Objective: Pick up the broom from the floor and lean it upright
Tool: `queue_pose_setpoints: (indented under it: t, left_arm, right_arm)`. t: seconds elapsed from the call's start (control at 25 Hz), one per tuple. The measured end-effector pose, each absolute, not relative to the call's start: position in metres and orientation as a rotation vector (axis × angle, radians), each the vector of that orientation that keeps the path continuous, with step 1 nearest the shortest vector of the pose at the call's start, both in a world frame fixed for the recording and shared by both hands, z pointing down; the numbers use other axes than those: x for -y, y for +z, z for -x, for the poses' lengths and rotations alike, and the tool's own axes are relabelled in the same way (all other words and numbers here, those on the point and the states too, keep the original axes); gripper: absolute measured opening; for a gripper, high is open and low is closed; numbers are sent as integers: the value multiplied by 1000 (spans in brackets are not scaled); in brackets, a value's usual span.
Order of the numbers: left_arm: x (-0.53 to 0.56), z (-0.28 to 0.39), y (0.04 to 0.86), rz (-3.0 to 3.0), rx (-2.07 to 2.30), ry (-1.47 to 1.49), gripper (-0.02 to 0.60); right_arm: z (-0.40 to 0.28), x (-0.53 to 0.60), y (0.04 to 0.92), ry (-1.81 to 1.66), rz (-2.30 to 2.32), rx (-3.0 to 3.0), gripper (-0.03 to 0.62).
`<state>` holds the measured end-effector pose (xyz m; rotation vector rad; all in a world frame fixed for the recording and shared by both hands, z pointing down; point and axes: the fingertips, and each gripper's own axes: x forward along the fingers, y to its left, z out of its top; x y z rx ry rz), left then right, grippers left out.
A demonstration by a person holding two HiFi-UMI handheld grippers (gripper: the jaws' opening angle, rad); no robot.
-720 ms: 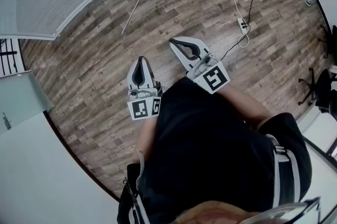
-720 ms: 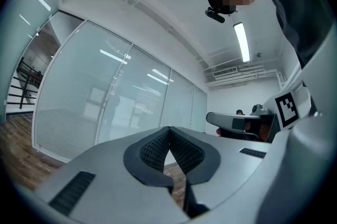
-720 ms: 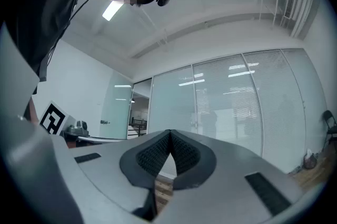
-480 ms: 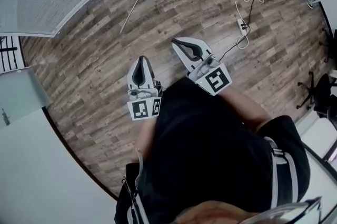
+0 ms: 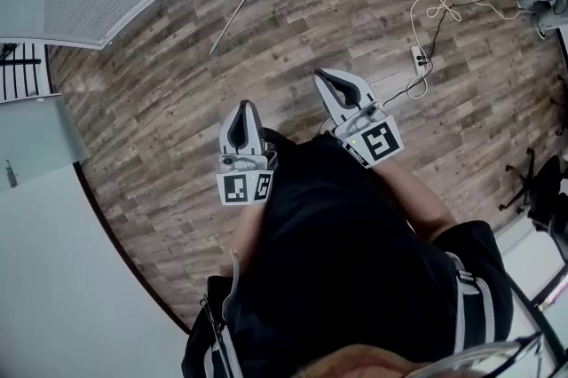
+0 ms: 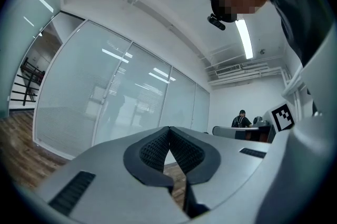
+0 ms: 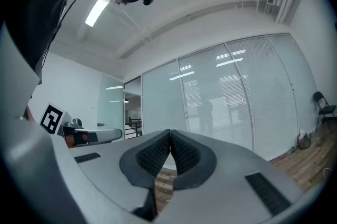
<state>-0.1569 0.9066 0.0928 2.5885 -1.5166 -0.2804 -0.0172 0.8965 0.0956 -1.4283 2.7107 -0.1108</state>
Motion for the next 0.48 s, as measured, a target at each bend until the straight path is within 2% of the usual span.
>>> queue_pose_setpoints:
  t: [0.24,0.48]
  left_arm:
    - [-872,166,110,-2559,1505,-206,18]
    - [-790,178,129,-2548,1460,-205,18]
  right_arm:
    - [-7,-880,115,-201,1544,-2649,18]
    - [-15,-834,117,-177,1642,-2634,20]
